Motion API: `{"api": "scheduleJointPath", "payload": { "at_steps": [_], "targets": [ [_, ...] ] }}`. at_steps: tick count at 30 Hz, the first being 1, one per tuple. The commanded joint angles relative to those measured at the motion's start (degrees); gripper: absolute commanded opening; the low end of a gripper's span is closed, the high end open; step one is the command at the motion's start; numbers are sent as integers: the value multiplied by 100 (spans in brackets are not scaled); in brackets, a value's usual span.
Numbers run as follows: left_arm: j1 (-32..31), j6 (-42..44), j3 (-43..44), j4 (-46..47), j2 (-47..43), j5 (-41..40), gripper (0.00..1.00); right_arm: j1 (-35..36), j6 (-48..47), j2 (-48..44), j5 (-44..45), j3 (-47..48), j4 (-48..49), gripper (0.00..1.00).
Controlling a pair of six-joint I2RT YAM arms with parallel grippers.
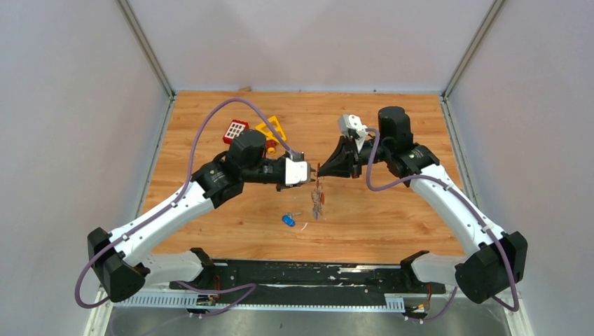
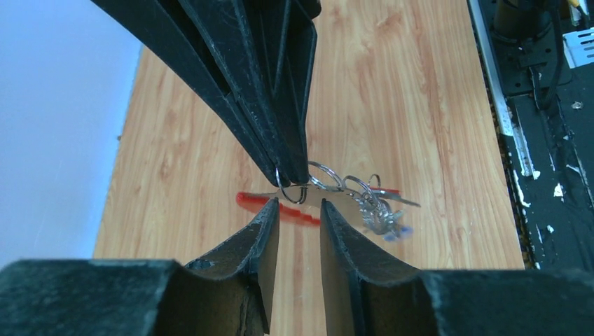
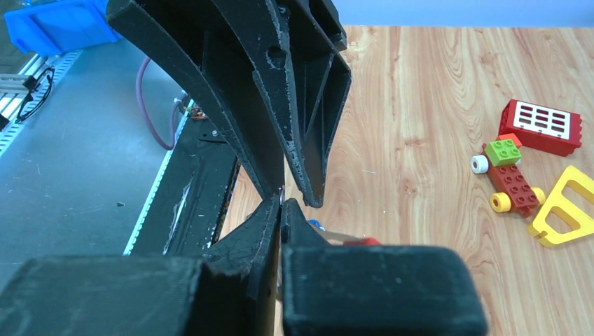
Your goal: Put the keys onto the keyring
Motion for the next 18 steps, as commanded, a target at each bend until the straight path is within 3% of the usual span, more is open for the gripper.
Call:
{"api": "scheduleJointPath", "payload": {
  "at_steps": [1, 8, 18],
  "targets": [
    [24, -188, -193, 557, -127, 388, 32, 26, 408, -200, -426, -117, 780, 0],
    [26, -497, -395, 1042, -99, 455, 22, 31, 533, -255, -369, -233, 1002, 0],
    [36, -790, -563, 1341, -224, 393, 21, 27, 327, -217, -309, -269, 896, 0]
  ]
}}
